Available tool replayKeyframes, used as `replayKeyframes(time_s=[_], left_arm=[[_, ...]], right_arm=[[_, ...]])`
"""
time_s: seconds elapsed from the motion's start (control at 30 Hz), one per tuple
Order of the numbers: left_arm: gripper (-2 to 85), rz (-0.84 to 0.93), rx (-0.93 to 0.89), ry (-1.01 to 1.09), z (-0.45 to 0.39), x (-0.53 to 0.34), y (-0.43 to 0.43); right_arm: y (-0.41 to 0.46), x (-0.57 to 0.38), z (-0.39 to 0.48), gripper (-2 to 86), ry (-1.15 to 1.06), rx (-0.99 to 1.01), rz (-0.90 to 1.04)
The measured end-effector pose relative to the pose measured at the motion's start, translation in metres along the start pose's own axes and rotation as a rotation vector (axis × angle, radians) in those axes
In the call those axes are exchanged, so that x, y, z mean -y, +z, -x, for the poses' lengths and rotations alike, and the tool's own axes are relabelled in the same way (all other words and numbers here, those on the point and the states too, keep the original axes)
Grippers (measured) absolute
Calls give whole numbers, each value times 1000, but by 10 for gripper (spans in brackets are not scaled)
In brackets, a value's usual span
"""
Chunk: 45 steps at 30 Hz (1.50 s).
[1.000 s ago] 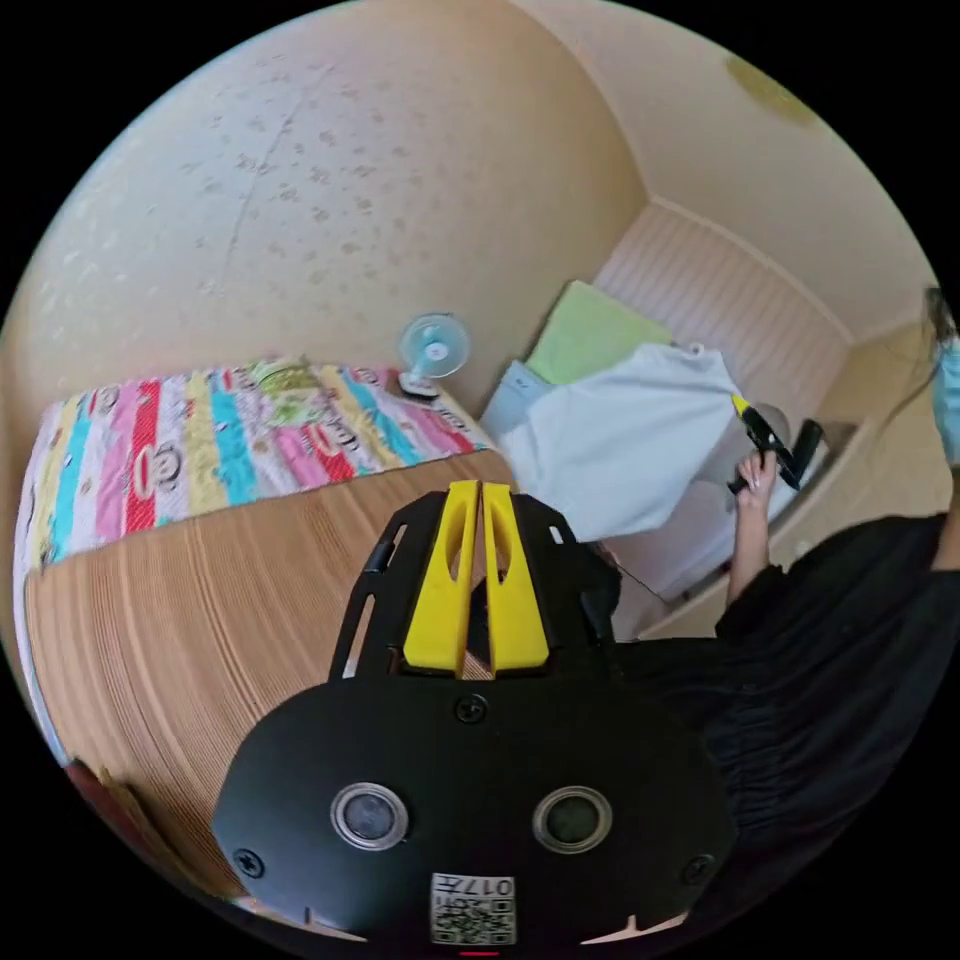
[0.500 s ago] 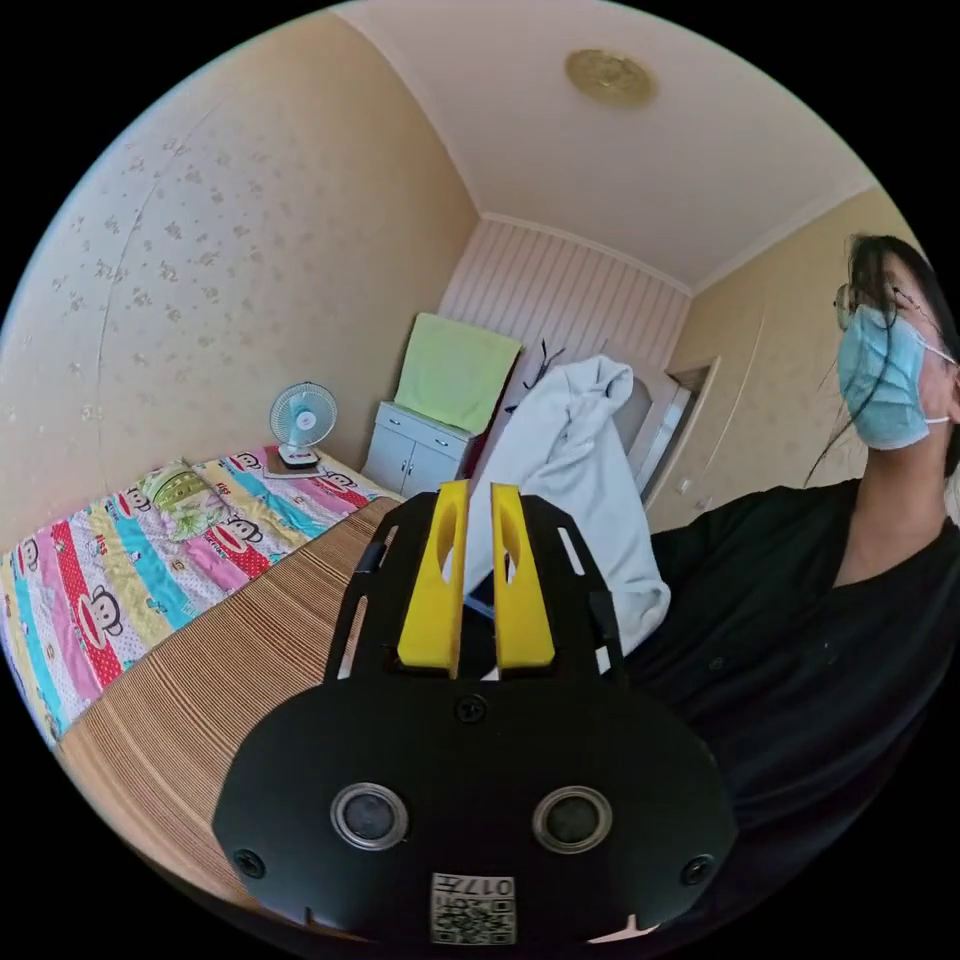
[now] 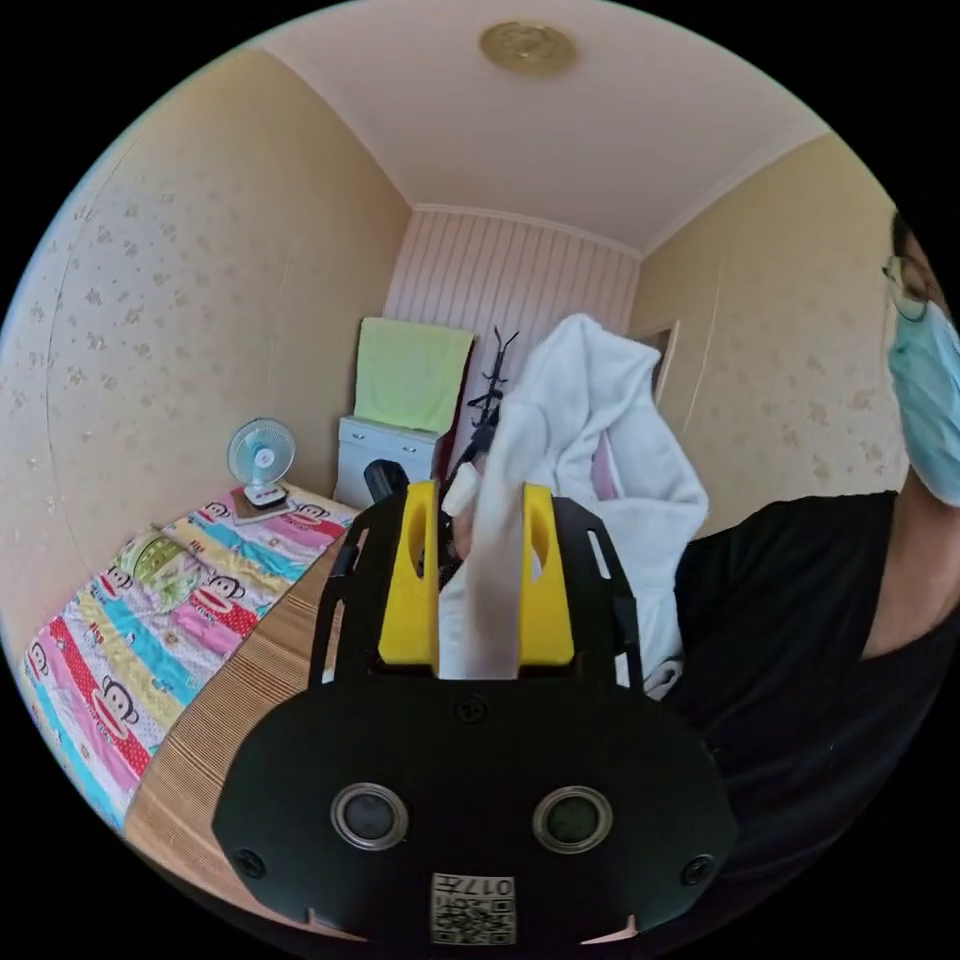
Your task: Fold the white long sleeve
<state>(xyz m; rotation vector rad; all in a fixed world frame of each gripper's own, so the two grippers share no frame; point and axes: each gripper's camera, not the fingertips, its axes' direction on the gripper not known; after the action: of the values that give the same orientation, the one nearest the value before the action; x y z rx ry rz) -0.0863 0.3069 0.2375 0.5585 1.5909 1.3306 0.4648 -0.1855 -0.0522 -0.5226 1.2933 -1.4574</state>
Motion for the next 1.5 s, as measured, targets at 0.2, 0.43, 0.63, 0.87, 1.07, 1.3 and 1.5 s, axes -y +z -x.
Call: replayKeyframes(time_s=[0.2,0.43,0.63,0.87,1.07,1.3,1.5], left_arm=[[-5,-366,-40,-64,4,-51,-53],[-8,-366,147,-33,-53,-50,-56],[-9,-338,481,40,-105,-28,-45],[-8,-380,562,-8,-114,6,-72],[-8,-424,568,-53,-116,25,-99],[-8,-436,563,-81,-125,43,-143],[-7,-383,560,-71,-133,76,-168]], right_arm=[[-92,-33,10,19,510,-825,-105],[-123,-113,56,47,888,-1870,-78],[-104,-189,34,103,711,-2018,119],[-87,-273,-59,130,449,-1746,296],[-70,-277,-138,120,275,-2036,528],[-112,-231,-154,155,241,-2140,614],[-144,-212,-175,50,325,-2010,667]])
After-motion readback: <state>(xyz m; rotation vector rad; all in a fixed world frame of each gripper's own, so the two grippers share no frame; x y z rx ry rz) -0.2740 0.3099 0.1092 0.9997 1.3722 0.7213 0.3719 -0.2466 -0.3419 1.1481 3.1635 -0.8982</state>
